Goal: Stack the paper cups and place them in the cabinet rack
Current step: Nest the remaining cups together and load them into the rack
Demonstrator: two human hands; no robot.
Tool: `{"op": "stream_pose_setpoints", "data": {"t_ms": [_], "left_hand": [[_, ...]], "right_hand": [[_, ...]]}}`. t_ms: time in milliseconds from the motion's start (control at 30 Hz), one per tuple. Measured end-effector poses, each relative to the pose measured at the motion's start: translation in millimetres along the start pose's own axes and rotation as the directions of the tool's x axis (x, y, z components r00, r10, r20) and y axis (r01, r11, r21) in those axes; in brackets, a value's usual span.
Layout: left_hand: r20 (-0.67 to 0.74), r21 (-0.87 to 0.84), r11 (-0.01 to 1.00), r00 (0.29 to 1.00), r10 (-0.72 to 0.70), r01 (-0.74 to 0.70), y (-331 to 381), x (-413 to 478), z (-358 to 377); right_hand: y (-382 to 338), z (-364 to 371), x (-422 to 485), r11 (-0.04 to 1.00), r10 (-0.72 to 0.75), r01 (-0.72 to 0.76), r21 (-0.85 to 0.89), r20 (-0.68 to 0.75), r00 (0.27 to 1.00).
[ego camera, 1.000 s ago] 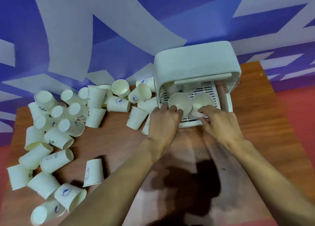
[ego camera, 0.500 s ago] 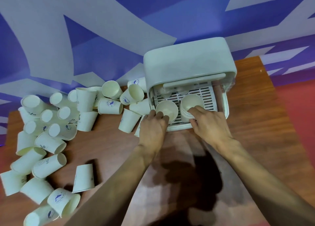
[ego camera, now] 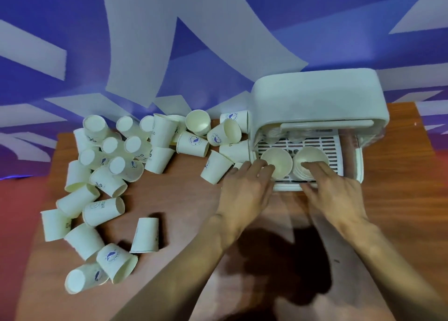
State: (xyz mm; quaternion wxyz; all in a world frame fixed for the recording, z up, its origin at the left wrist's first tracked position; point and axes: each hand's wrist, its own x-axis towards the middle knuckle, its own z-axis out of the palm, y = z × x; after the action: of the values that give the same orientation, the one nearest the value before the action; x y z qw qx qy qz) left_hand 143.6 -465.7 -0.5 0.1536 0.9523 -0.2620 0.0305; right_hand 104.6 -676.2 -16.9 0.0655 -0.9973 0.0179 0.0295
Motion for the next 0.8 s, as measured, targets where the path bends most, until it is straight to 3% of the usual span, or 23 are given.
{"op": "stream_pose_setpoints", "data": {"t_ms": [133, 233, 300, 367, 433, 533, 700, 800], "left_hand": [[-0.047, -0.095, 0.98, 0.982, -0.182, 0.177, -46.8, -35.7, -19.4], [0.036, -0.012, 0.963, 0.963, -0.268, 0.269, -92.7, -40.9, -9.6], [0.099, 0.034, 0.972, 0.967, -0.236, 0.234, -112.5, -32.5, 0.7], [0.205, 0.102, 0.984, 0.965, -0.166, 0.148, -125.3, -20.8, 13.3], [0.305, 0.185, 0.982, 0.948, -0.088, 0.032, -133.2, -10.2, 24.7], [0.324, 0.183, 0.983, 0.945, -0.035, -0.026, -131.3, -4.9, 27.8], [0.385, 0.165, 0.985, 0.917, -0.101, 0.039, -125.2, -21.8, 12.5], [0.318, 0.151, 0.987, 0.943, -0.1, 0.054, -126.3, -37.7, -1.5]], "right_hand": [[-33.5, -41.4, -23.8, 0.992, 0.091, -0.065, 0.106, -0.266, 0.96], [-69.5, -48.6, -34.8, 0.966, -0.069, 0.154, 0.207, -0.371, 0.926], [-95.6, -28.4, -31.7, 0.932, -0.248, 0.308, 0.191, -0.281, 0.927], [-119.5, 6.0, -19.8, 0.93, -0.327, 0.341, 0.136, -0.115, 0.938], [-136.5, 37.5, -3.1, 0.953, -0.291, 0.286, 0.098, 0.035, 0.956], [-147.4, 66.0, 14.3, 0.979, -0.193, 0.179, 0.095, 0.171, 0.966], [-146.3, 62.5, 18.2, 0.983, -0.156, 0.149, 0.105, 0.061, 0.986], [-146.3, 51.8, 6.4, 0.969, -0.105, 0.101, 0.227, 0.006, 0.994]]}}
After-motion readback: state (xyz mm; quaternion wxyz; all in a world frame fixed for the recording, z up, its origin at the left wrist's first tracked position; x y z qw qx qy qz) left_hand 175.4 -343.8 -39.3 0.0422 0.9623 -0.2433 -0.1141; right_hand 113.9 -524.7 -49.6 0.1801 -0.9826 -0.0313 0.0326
